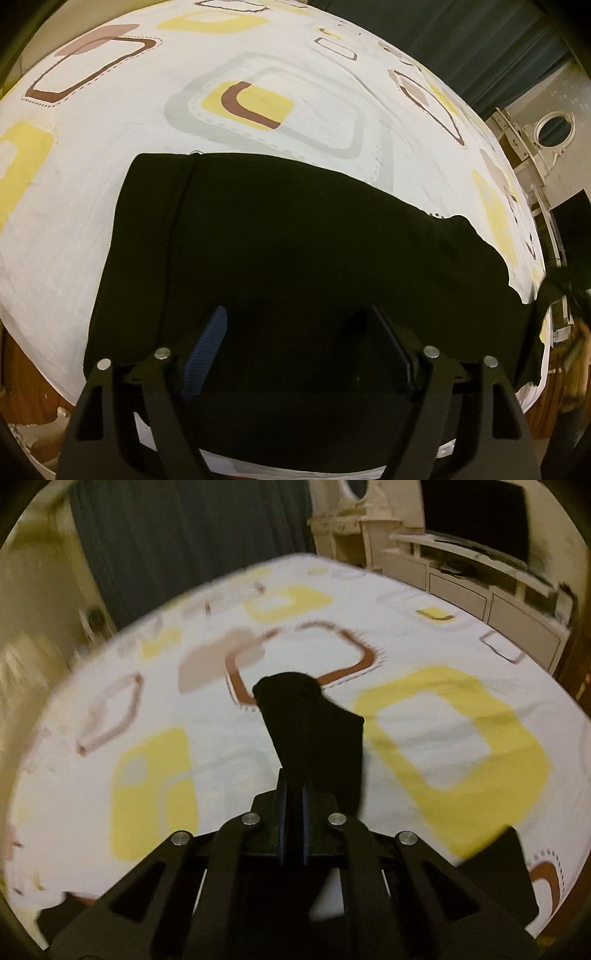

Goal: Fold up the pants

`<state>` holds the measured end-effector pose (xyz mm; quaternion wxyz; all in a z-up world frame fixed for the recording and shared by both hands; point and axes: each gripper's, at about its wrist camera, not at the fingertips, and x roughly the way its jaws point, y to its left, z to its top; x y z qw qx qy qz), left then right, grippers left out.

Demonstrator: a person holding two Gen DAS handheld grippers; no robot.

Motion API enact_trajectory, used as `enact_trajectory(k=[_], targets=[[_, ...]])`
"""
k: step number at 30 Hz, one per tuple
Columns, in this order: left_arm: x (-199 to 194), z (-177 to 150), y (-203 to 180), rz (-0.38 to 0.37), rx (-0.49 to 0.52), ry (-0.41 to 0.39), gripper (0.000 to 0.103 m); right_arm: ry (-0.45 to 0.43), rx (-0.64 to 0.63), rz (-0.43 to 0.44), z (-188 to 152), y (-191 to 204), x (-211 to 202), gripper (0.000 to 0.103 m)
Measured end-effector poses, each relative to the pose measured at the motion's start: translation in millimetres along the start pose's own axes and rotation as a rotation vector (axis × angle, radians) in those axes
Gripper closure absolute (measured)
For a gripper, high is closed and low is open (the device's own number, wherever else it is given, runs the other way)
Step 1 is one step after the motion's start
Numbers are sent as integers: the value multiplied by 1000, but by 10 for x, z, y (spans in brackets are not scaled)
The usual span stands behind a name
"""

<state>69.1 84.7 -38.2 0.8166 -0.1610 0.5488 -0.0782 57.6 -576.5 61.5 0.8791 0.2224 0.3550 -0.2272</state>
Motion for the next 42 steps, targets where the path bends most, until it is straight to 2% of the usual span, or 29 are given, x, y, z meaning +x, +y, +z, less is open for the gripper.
enact_trajectory(k=[3,6,11,15,20,23,25,26,27,28,33,37,40,42], targets=[[-3,5,13,-6,-12,1,25,-60,72,32,-184,-474,-453,97],[-1,2,10,-6,-12,-1,25,-75,201,46,-510,-1081,-735,97],[0,-8,-17,8,-7,-6,25,-3,416,78,-1036,-1805,-646,98],[-4,-12,-31,17,-5,-11,25,25,532,137,-1287,-2039,-473,96],[-3,-15,-34,20,1,-16,25,-18,709,248,-1434,-2244,-399,62],[4,-23,-43,27,15,-19,24,-40,754,291,-1424,-2250,-407,51],[9,-28,-55,34,25,-20,23,-38,765,297,-1384,-2253,-398,51],[11,-30,-60,37,28,-22,23,-32,769,287,-1354,-2252,-375,56],[13,-30,-70,39,30,-22,23,-22,767,267,-1312,-2246,-345,66],[16,-26,-75,41,32,-22,23,-10,759,248,-1278,-2241,-331,97],[21,-22,-80,43,36,-25,22,-38,683,222,-1220,-2180,-571,97],[23,-24,-85,47,44,-25,22,-49,670,209,-1325,-2211,-722,97],[29,-28,-88,47,48,-26,22,-12,667,172,-1480,-2304,-654,98],[37,-28,-95,51,53,-26,21,22,649,182,-1540,-2346,-557,97]])
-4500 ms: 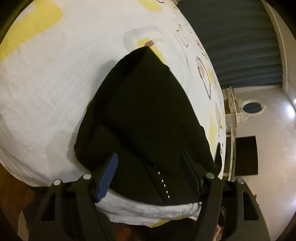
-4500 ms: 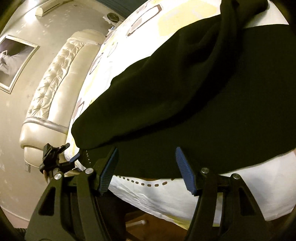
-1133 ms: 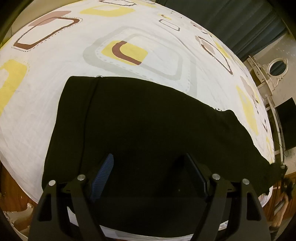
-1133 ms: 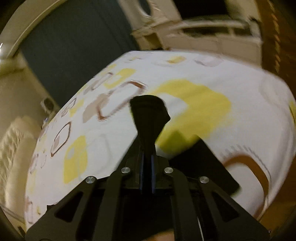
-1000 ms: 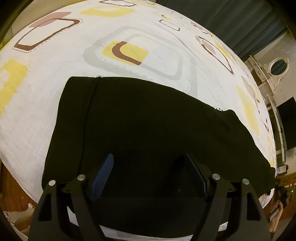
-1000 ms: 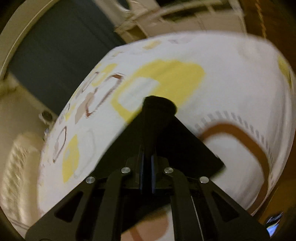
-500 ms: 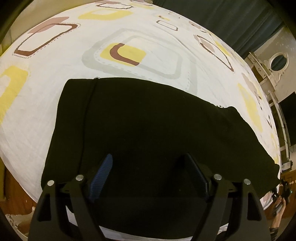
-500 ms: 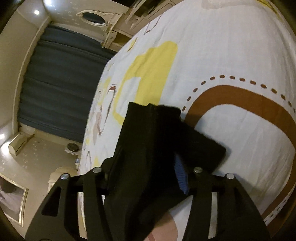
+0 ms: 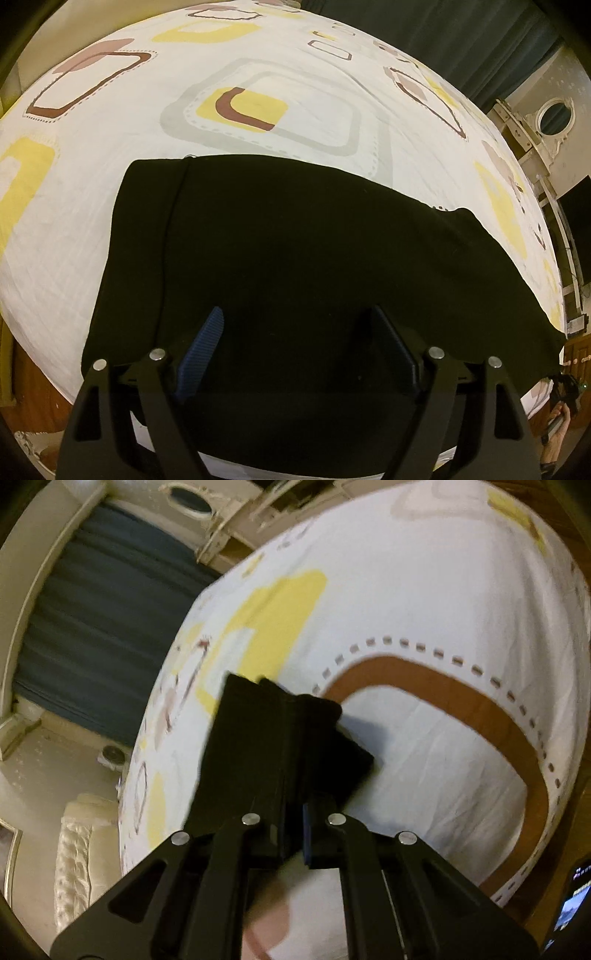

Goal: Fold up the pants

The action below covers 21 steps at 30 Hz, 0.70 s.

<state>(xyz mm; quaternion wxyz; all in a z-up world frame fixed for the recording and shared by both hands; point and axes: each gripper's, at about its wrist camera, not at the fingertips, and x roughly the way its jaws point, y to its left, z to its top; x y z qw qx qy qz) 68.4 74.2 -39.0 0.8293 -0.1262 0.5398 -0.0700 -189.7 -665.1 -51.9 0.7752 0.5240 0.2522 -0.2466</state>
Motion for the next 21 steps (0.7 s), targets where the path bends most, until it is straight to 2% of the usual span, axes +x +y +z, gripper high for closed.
enact_trajectory(k=[1,3,4,5,7,9,13,14,17,19,20,21], targets=[[-2,-2,-4,1,2,0,21,11,-14,-2,12,-2,10,96],[-2,-4,-4,1,4,-1,21,16,-42,-4,51,20,-66,87],[-1,-6,-3,2,5,-2,21,17,-52,-4,80,37,-122,80],[1,-5,-5,2,5,-3,21,7,-65,-5,135,56,-216,67],[7,0,-11,4,6,-3,20,-17,-84,-2,269,50,-342,49],[6,3,-11,4,5,-4,20,-35,-83,-6,475,-8,-386,48],[4,-9,-16,2,-1,-13,19,72,-137,35,737,-43,-96,47],[3,-12,-19,3,-1,-14,19,129,-161,59,768,-24,26,47],[5,-20,-29,8,0,-16,19,252,-238,59,778,87,324,47],[7,-17,-40,13,1,-15,19,301,-291,32,745,168,420,47],[12,-11,-44,16,2,-15,19,318,-319,-1,713,226,456,64],[19,-5,-51,20,3,-16,18,336,-330,-21,693,253,482,72]])
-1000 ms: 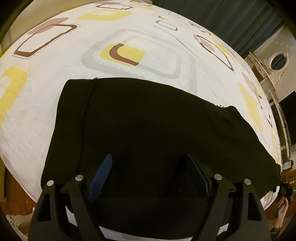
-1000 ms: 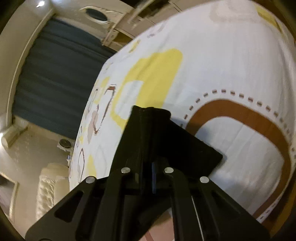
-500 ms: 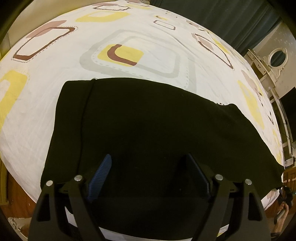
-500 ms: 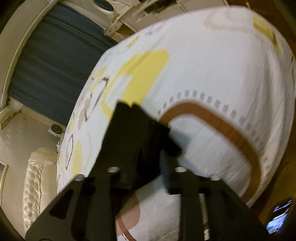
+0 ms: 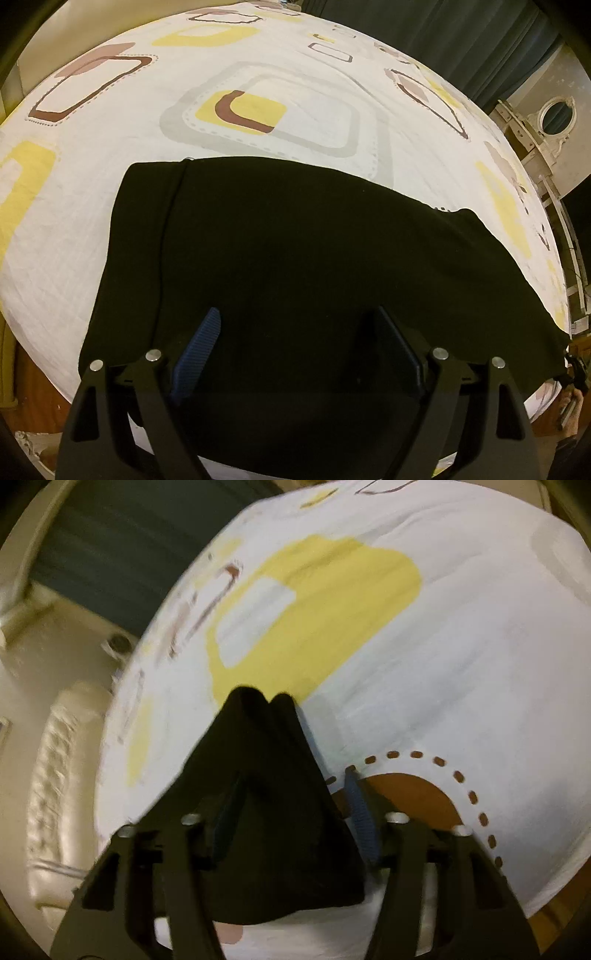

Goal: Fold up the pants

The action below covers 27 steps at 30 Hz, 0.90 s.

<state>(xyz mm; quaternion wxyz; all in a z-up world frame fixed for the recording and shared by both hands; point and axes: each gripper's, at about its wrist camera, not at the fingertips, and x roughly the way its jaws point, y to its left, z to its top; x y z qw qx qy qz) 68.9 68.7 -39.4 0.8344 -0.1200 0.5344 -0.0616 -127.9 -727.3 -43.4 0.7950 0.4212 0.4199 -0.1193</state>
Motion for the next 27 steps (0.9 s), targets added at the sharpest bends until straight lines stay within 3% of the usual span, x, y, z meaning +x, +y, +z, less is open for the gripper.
enact_trajectory(k=[1,4,10,14,20,24,27], targets=[[7,5,-6,2,1,0,18,9,-6,-40,-9,27,13,82],[17,10,-15,11,9,-3,17,13,-64,-86,-50,164,-27,90],[20,3,-15,16,19,-7,17,-146,-226,-140,87,637,-405,93],[24,-8,-28,22,20,-12,17,-206,-308,-165,233,814,-365,94],[24,-24,-48,28,23,-17,17,-117,-235,-213,306,467,85,95],[30,-16,-49,27,25,-15,17,-124,-145,-137,212,140,78,93],[28,-3,-44,28,26,-13,17,-137,-83,-114,222,54,-35,84]])
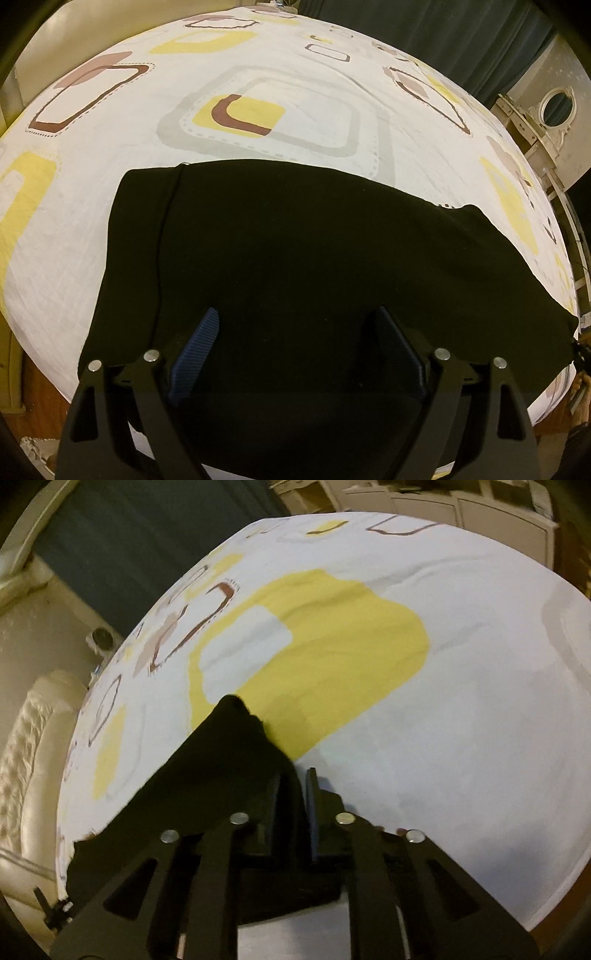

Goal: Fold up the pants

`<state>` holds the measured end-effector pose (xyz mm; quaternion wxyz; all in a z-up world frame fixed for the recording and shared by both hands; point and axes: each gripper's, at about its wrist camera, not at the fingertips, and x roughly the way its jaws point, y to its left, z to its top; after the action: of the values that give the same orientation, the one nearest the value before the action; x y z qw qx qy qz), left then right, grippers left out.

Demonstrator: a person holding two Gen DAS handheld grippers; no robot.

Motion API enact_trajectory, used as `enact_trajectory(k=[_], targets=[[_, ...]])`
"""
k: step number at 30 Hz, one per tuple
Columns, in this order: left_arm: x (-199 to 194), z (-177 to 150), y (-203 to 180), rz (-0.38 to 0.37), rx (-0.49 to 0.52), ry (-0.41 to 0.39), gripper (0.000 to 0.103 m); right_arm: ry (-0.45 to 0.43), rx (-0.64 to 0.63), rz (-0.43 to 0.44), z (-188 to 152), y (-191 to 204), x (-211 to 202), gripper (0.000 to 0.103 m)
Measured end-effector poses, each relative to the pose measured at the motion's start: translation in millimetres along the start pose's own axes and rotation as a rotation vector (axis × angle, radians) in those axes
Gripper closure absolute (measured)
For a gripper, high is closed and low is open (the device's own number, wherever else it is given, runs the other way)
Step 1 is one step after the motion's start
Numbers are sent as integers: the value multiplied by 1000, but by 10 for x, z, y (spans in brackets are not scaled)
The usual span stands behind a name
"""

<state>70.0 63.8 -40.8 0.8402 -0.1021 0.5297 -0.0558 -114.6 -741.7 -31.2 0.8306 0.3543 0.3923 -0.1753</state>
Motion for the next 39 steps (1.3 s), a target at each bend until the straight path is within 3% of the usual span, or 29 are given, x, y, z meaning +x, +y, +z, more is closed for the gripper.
enact_trajectory(k=[3,6,11,14,15,16,18,22,32,35,39], targets=[[-5,-6,9,-4,-1,-4,17,-22,53,4,-17,-71,-162,77],[-13,-23,12,-9,3,-10,17,-30,141,78,-138,-153,-295,58],[-22,-37,19,-17,8,-14,17,-6,225,126,-393,-155,-318,48],[-26,-42,14,-15,8,-17,17,10,241,129,-496,-103,-230,52],[-28,-44,11,-14,8,-19,17,0,233,106,-500,-76,-224,59],[-29,-48,9,-14,8,-19,17,-4,225,90,-499,-49,-213,85],[-33,-49,10,-16,8,-19,17,10,222,85,-498,-45,-170,90],[-31,-45,25,-25,10,-18,17,7,233,89,-519,-99,-139,93],[-43,-22,37,-36,37,-11,17,-22,341,215,-636,-381,-130,89],[-87,-27,14,-37,57,-9,17,-66,361,153,-600,-405,-318,79],[-206,-41,-2,-50,82,-25,17,-184,286,58,-456,-69,-663,78]])
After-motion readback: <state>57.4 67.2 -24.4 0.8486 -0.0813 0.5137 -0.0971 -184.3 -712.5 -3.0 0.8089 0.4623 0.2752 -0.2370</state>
